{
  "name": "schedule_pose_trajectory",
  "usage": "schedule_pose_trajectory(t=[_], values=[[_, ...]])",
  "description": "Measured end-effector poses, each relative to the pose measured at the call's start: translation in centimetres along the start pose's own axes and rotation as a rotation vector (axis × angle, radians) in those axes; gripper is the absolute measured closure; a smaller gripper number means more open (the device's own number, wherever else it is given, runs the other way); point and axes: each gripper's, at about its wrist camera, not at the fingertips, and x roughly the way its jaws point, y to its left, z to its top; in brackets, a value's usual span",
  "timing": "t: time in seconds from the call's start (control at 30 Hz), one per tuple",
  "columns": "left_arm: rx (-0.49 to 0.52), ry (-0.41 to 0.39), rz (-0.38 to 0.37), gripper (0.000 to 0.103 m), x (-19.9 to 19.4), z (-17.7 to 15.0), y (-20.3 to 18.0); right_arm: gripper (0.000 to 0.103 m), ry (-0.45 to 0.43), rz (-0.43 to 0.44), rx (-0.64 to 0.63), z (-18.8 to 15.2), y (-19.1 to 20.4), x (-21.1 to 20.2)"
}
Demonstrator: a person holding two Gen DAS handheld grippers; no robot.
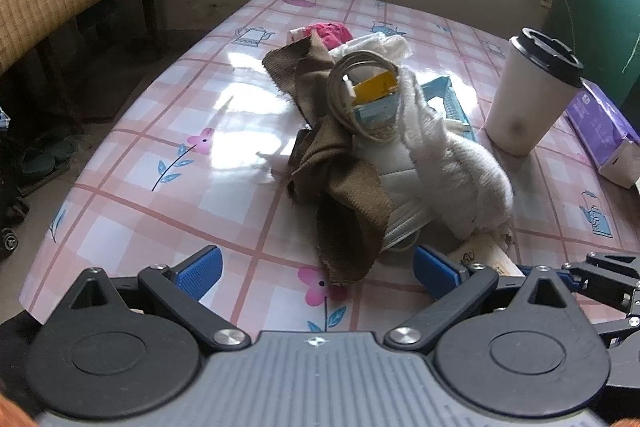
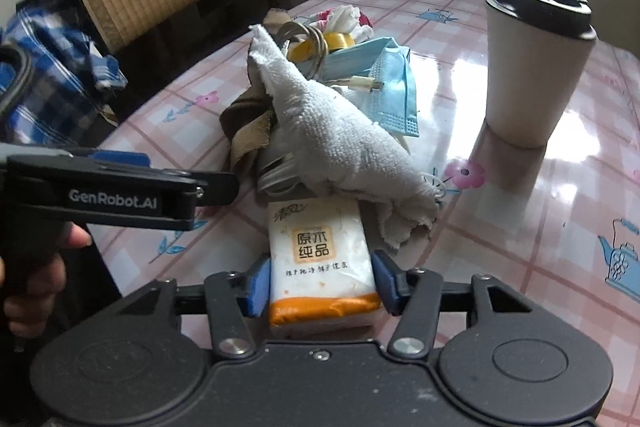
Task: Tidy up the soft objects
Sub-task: 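Grasp the white towel with the left gripper while the right holds the tissue pack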
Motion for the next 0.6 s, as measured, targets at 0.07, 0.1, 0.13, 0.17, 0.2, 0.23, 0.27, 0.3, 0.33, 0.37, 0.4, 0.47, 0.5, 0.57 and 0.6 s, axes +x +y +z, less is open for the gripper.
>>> schedule_pose_trajectory(t=[0.07,0.1,0.13,0.17,0.2,0.23,0.27,0.3,0.33,0.37,0.4,0.47,0.5,0.57,0.6], values=[[0.001,-0.005,-0.018,0.0,-0.2,0.2,-0.2,0.04,-0.002,-0.01,0.007,-0.3,-0.4,-0.3],[-0.003,-0.009,-0.033,0.0,-0.5,0.2,-0.3,0.04,-0.004,-0.014,0.014,-0.5,-0.6,-0.7],[-0.007,-0.018,-0.054,0.0,-0.8,0.4,-0.4,0.04,-0.008,-0.018,0.023,-0.7,-1.0,-1.0],[-0.007,-0.029,-0.08,0.0,-1.1,0.6,-0.6,0.04,-0.011,-0.025,0.033,-0.8,-1.3,-1.4],[-0.004,-0.037,-0.106,0.0,-1.3,0.8,-1.0,0.04,-0.012,-0.035,0.041,-1.0,-1.7,-1.8],[0.001,-0.043,-0.129,0.0,-1.5,0.9,-1.4,0.04,-0.016,-0.052,0.047,-1.2,-2.0,-2.2],[0.01,-0.045,-0.151,0.0,-1.5,1.1,-1.9,0.04,-0.02,-0.065,0.052,-1.4,-2.4,-2.5],[0.023,-0.046,-0.169,0.0,-1.5,1.2,-2.5,0.04,-0.024,-0.071,0.059,-1.6,-2.7,-2.9],[0.04,-0.046,-0.178,0.0,-1.2,1.1,-3.0,0.04,-0.026,-0.075,0.069,-1.8,-3.1,-3.2],[0.059,-0.043,-0.178,0.0,-0.9,1.0,-3.6,0.04,-0.028,-0.076,0.079,-1.9,-3.4,-3.3],[0.08,-0.035,-0.176,0.0,-0.5,0.7,-4.0,0.04,-0.031,-0.08,0.087,-2.0,-3.7,-3.6],[0.122,-0.037,-0.18,0.0,-0.3,0.4,-4.9,0.04,-0.034,-0.09,0.095,-2.3,-4.0,-4.0],[0.154,-0.049,-0.186,0.0,-0.2,0.3,-5.3,0.04,-0.037,-0.092,0.098,-2.4,-4.2,-4.2],[0.242,-0.079,-0.199,0.0,0.1,0.2,-6.2,0.04,-0.04,-0.091,0.112,-2.6,-4.5,-4.4],[0.282,-0.084,-0.204,0.0,0.3,0.2,-6.6,0.04,-0.04,-0.091,0.117,-2.6,-4.5,-4.4]])
